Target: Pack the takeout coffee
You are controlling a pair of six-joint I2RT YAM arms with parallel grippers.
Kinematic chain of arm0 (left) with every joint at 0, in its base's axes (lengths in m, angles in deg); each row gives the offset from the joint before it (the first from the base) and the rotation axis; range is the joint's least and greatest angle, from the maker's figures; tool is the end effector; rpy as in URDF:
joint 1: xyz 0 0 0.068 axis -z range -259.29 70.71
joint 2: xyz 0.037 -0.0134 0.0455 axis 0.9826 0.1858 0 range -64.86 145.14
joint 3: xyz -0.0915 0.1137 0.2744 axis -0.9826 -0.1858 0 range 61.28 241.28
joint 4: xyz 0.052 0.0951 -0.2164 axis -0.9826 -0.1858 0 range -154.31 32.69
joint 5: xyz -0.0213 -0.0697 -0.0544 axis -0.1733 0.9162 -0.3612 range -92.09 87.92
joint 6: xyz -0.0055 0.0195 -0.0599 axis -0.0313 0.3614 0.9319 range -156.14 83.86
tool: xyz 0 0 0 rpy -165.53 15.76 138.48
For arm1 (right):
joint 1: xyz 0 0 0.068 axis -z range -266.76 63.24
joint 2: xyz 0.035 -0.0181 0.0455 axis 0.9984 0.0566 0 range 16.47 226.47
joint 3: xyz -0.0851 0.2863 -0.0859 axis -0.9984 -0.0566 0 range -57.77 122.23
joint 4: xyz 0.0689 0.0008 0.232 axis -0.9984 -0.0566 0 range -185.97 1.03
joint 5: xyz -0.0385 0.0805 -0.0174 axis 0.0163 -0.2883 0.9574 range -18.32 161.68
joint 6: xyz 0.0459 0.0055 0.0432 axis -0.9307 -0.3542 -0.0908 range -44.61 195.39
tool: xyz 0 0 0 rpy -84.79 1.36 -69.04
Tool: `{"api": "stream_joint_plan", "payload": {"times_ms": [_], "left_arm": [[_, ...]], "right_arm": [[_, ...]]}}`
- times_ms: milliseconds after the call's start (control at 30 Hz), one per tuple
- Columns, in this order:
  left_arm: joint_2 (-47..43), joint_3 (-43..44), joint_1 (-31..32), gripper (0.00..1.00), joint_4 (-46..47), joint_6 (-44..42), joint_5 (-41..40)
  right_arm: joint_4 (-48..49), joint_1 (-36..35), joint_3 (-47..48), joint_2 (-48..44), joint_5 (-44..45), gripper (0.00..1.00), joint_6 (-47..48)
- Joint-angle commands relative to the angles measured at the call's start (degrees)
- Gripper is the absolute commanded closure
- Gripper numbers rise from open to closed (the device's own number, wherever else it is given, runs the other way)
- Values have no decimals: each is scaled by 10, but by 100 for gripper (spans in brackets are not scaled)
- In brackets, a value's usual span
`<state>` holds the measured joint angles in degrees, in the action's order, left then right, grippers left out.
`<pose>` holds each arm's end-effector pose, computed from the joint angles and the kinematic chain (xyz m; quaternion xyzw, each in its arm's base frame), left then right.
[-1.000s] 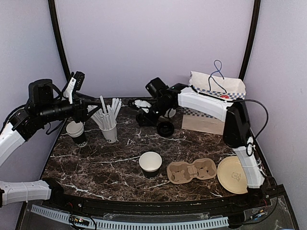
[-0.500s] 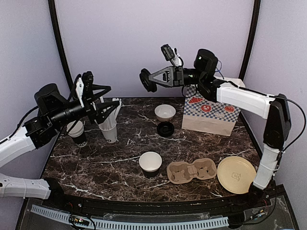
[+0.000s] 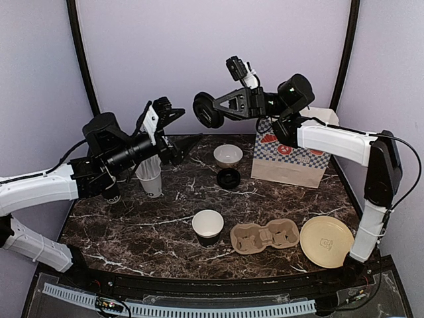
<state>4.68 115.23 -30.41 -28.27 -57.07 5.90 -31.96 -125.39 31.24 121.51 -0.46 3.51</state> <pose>0.1691 -0.2041 0.4235 0.3984 0.4755 -0.2311 0.7495 0.2818 0.2846 0.4603 -0.4174 0.4745 0.7435 0.2185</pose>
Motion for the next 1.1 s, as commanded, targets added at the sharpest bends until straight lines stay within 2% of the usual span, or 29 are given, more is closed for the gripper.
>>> {"api": "stream_joint_plan", "payload": {"times_ms": [0, 767, 1067], "left_arm": [[13, 24, 11, 15, 70, -23, -22], [78, 50, 45, 20, 167, -17, -46], [87, 57, 56, 23, 186, -20, -114]], "right_arm": [[39, -7, -1, -23, -5, 85, -18], [63, -16, -3, -18, 11, 85, -49], [66, -18, -7, -18, 13, 84, -51]]}}
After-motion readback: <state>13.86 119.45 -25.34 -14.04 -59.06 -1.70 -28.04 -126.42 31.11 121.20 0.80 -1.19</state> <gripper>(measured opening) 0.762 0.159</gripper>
